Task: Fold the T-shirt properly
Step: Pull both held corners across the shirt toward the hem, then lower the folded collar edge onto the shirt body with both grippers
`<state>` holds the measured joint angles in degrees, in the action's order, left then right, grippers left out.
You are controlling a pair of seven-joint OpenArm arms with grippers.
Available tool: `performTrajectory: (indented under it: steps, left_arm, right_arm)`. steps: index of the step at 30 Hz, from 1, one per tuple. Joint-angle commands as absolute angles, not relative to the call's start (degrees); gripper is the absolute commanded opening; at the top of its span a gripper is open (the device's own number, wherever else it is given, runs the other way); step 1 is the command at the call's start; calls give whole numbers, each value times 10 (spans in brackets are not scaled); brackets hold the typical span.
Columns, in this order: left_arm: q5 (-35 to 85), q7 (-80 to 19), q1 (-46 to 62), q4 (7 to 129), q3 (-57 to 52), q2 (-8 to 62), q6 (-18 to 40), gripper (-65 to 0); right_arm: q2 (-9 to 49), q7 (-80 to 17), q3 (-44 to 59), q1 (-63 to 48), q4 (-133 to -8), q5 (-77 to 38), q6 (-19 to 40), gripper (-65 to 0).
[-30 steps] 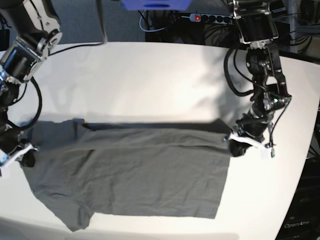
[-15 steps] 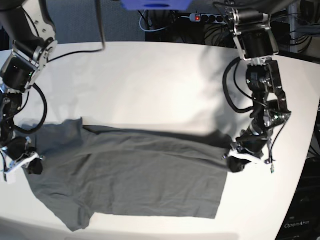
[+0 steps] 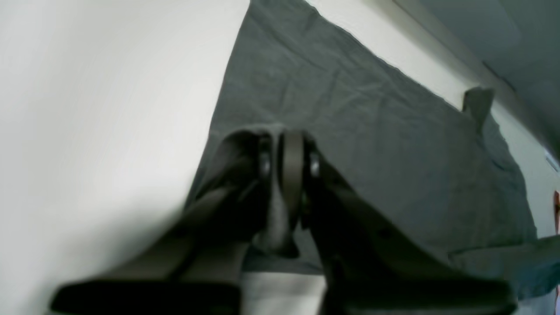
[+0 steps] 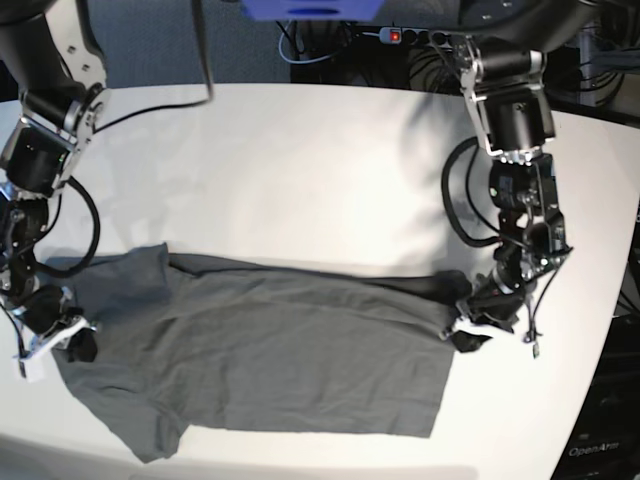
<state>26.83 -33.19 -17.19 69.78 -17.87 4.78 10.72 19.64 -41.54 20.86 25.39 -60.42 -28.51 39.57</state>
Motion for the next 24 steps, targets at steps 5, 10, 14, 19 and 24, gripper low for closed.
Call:
performTrajectory:
  steps: [5, 10, 14, 19, 24]
  left_arm:
    - [277, -313, -204, 672, -179, 53, 115, -625]
    - [277, -313, -207, 669, -180, 53, 113, -625]
    - [277, -313, -207, 669, -180, 62, 112, -625]
    - [278, -313, -207, 670, -180, 71, 113, -625]
    - [275, -313, -207, 676, -175, 72, 115, -625]
  right_arm:
    - [211, -377, 209, 276, -607, -297, 400, -637]
    - [211, -377, 209, 276, -607, -297, 400, -637]
    - [219, -377, 209, 289, -606, -297, 400, -637]
    - [222, -374, 209, 300, -606, -297, 400, -637]
    - [222, -372, 209, 305, -606, -297, 400, -637]
